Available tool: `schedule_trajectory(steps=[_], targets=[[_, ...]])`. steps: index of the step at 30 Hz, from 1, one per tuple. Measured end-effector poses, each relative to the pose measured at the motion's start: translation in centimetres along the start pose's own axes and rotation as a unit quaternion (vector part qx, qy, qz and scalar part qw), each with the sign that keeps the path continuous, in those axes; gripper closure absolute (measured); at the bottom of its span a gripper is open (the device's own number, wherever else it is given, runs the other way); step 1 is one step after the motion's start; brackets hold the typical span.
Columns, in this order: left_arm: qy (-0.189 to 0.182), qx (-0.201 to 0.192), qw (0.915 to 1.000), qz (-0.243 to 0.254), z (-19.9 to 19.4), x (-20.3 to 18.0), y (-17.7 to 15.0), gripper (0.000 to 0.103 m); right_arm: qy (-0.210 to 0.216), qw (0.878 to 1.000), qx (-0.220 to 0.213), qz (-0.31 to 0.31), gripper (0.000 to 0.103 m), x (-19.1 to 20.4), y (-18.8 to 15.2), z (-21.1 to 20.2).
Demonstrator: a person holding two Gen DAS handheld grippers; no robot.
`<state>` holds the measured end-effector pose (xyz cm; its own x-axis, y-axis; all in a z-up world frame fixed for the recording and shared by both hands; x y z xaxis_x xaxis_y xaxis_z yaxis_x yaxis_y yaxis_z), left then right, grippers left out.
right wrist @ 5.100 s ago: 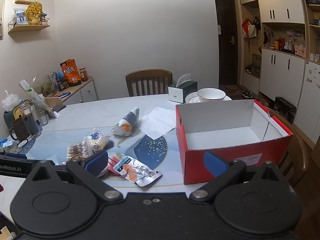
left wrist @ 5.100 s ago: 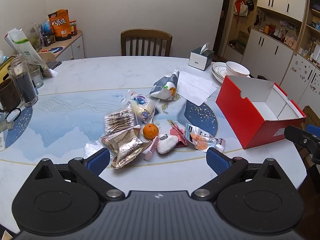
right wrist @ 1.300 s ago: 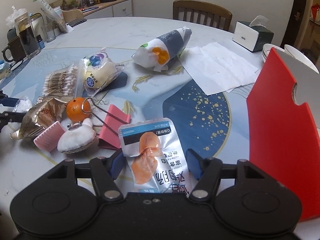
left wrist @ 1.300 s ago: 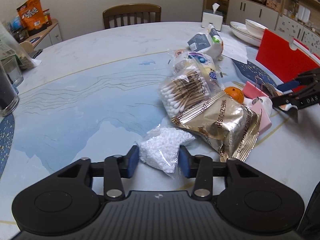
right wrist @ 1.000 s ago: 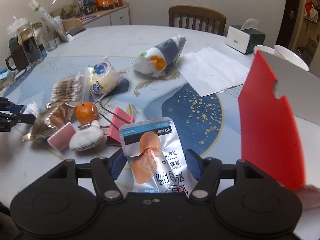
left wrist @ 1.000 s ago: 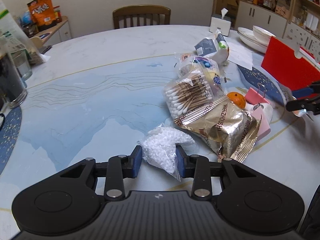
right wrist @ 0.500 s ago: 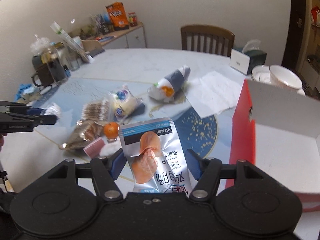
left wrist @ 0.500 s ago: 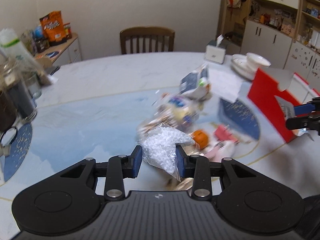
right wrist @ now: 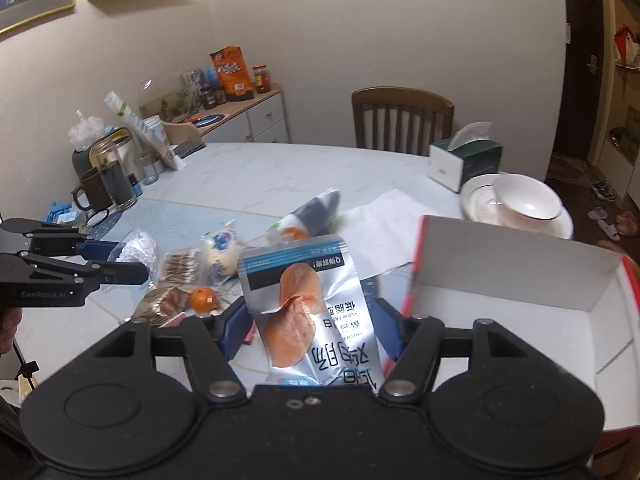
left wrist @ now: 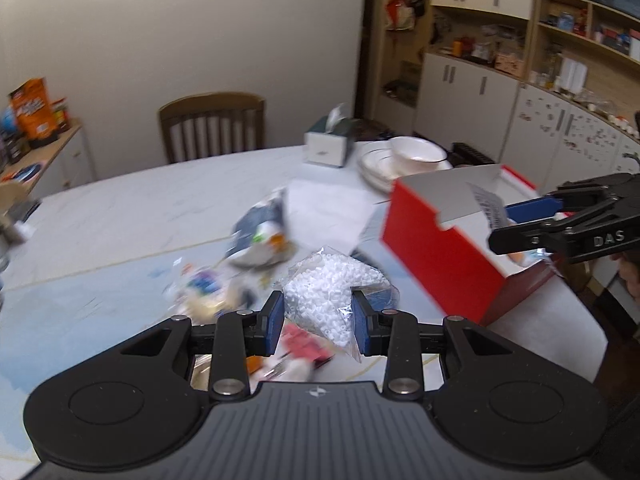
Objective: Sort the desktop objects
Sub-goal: 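Carry the sausage packet and pellet bag over the open red box with both tools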
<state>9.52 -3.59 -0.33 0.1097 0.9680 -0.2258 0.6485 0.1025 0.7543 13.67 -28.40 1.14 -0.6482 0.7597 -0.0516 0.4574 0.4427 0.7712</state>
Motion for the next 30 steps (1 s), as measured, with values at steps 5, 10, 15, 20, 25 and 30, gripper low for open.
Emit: schedule_trajectory(steps=[5,10,15,20,25,30], targets=[[-0.025,0.0,0.9993,0.027,1.9,-4.1,1.1,0.069,-0.016,1.0,-0.004,-0.001,0.039,-2.6,-0.7,-1.3],[-0.043,0.005,0.9975,0.056,4.0,-8.1,1.9,0.069,-0.03,1.0,0.004,-0.002,0.039,-5.3,-1.8,-1.9],[-0.054,0.015,0.9955,0.077,6.0,-10.9,2.6,0.069,-0.044,0.999,0.006,-0.004,0.039,-7.6,-2.7,-2.4],[-0.061,0.027,0.9931,0.097,7.9,-13.1,3.1,0.069,-0.054,0.998,0.01,-0.004,0.039,-9.8,-3.3,-2.4],[-0.067,0.035,0.9883,0.132,10.0,-15.5,3.5,0.069,-0.062,0.998,0.011,-0.012,0.039,-11.9,-3.6,-2.2],[-0.072,0.041,0.9829,0.164,12.0,-17.5,3.8,0.069,-0.068,0.997,0.023,-0.022,0.039,-13.7,-3.7,-1.5]])
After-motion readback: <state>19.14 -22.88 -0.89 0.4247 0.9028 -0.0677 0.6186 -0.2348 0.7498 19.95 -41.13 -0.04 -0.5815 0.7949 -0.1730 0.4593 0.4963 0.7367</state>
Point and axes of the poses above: each gripper's, at about its wrist camera, not at the fingertips, and z roughly the way its jaws point, x to its left, y to its top, the point moved 1 cm from there along z, roughly the way its jaws point, and after that the axes turned 14 degrees about -z, right-handed, at the moved point
